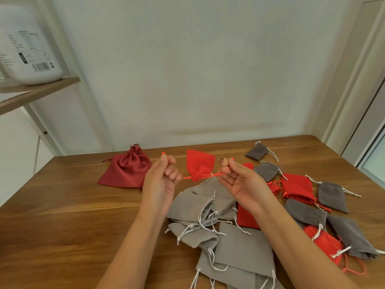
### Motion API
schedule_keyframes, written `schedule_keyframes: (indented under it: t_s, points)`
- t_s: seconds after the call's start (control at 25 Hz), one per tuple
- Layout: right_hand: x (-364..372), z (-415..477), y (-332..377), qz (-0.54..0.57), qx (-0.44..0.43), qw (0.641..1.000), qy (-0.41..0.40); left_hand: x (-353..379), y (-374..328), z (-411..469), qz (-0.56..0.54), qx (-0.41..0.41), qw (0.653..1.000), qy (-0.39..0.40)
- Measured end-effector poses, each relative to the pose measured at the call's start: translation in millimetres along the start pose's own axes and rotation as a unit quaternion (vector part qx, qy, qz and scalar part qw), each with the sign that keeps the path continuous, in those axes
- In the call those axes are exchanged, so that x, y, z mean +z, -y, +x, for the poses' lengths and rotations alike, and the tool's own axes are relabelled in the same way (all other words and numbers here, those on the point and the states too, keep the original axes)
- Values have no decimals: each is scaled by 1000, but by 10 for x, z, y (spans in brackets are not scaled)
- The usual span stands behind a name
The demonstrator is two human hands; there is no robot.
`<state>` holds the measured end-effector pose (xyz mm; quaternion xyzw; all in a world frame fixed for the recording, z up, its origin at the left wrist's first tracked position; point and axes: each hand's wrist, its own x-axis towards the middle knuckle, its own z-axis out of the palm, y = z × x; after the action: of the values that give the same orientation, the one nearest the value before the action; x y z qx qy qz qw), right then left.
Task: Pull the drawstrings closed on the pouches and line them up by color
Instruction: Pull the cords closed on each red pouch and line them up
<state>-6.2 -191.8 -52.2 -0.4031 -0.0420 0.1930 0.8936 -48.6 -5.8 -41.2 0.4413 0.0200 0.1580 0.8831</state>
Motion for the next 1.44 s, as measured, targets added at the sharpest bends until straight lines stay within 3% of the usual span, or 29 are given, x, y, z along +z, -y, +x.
schedule_keyframes:
  t_s: [0.2, 0.36, 0.44, 0.56, 0.76, 1.0, 1.08, 1.28, 1.44]
  points:
    - [-19, 8, -113, -137, -34, 990, 22, 6, 45, -14, 179, 9, 984, -5]
    - [29, -34, -242, -281, -36, 956, 75, 76, 108, -41, 310, -95, 945, 31]
    - [32, -38, -266, -314, -66, 944, 77, 72, 108, -53, 351, -138, 924, 62]
    - [4, -7, -238, -325, -145, 931, 84, 21, 90, -93, 411, -111, 898, 110]
    - [8, -13, -236, -274, -129, 944, 130, 59, 78, -153, 424, -92, 877, 206]
    - [48, -31, -205, -297, -154, 938, 93, 80, 47, -182, 414, -87, 870, 252]
    - [57, -41, -208, -301, -148, 938, 87, 107, 48, -196, 431, -71, 867, 240]
    - [30, -22, -219, -299, -145, 938, 94, 88, 16, -152, 401, -93, 897, 159]
    - [-30, 4, -257, -384, -187, 902, 67, 76, 30, -144, 399, -117, 895, 161]
